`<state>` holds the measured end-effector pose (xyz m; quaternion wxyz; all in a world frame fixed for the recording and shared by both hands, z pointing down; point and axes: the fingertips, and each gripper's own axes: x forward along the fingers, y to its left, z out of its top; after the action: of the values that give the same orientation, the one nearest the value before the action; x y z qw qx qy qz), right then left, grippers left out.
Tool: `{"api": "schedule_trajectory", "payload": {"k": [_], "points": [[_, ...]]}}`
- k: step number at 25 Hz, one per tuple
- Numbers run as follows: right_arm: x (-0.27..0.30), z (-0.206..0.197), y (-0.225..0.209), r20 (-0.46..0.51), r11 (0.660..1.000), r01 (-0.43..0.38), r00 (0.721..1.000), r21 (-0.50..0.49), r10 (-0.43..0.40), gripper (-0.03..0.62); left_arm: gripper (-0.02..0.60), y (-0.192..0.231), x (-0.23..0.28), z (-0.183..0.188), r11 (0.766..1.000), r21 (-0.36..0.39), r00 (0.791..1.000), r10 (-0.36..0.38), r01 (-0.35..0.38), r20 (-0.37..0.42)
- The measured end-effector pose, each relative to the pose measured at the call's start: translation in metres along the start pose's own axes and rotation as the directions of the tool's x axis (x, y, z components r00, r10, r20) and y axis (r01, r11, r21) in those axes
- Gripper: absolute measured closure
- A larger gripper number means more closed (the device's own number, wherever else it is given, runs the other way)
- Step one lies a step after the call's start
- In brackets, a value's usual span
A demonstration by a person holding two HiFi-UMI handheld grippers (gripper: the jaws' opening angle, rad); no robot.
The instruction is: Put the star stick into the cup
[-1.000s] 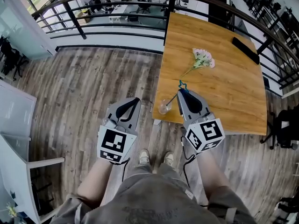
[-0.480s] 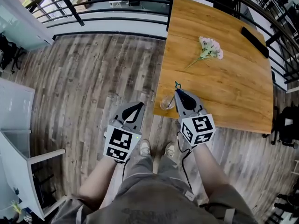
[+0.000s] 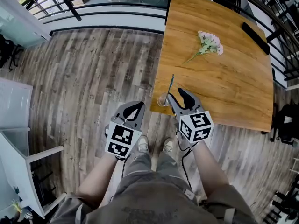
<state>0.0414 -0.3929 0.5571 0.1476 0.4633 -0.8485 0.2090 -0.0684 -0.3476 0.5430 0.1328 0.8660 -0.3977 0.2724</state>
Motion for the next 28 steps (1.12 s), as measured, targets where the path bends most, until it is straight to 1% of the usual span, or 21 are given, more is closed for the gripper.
{"api": "schedule_trajectory", "payload": {"k": [3,6,8,10,12,17,20,23,28], "points": [[-0.013,0.014,-0.001,0.032,1.000,0.012,0.999,-0.001,-0.012,0.393,0.566,0.000,-0.004,0.006,1.000,0.007,1.000,0.004,-0.004,0.011],[-0.033,0.039,0.000,0.089,1.000,0.007,0.996,-0.018,-0.006,0.401,0.566,0.002,-0.011,0.021,1.000,0.024,0.999,0.018,-0.019,0.044],[-0.051,0.057,0.001,0.124,0.999,0.013,0.992,-0.047,-0.007,0.447,0.566,0.002,-0.016,0.033,0.999,0.026,0.997,0.028,-0.030,0.072],[-0.070,0.076,0.002,0.148,0.994,0.041,0.989,-0.104,-0.025,0.479,0.566,0.004,-0.023,0.047,0.999,0.015,0.994,0.036,-0.037,0.102],[-0.089,0.097,0.008,0.183,0.985,0.062,0.983,-0.158,-0.032,0.491,0.566,0.007,-0.032,0.063,0.999,0.021,0.990,0.045,-0.049,0.132],[-0.139,0.137,0.030,0.286,0.979,0.037,0.958,-0.202,0.023,0.540,0.566,0.003,-0.063,0.097,0.995,0.062,0.975,0.069,-0.084,0.211],[-0.170,0.146,0.044,0.324,0.977,0.023,0.945,-0.212,0.048,0.545,0.566,-0.003,-0.084,0.110,0.991,0.080,0.964,0.083,-0.106,0.253],[-0.197,0.150,0.053,0.351,0.977,0.021,0.935,-0.213,0.056,0.548,0.566,-0.011,-0.102,0.119,0.989,0.093,0.954,0.082,-0.113,0.289],[-0.221,0.136,0.068,0.327,0.971,0.006,0.942,-0.240,0.075,0.553,0.566,-0.025,-0.124,0.123,0.988,0.100,0.944,0.081,-0.118,0.319]]}}
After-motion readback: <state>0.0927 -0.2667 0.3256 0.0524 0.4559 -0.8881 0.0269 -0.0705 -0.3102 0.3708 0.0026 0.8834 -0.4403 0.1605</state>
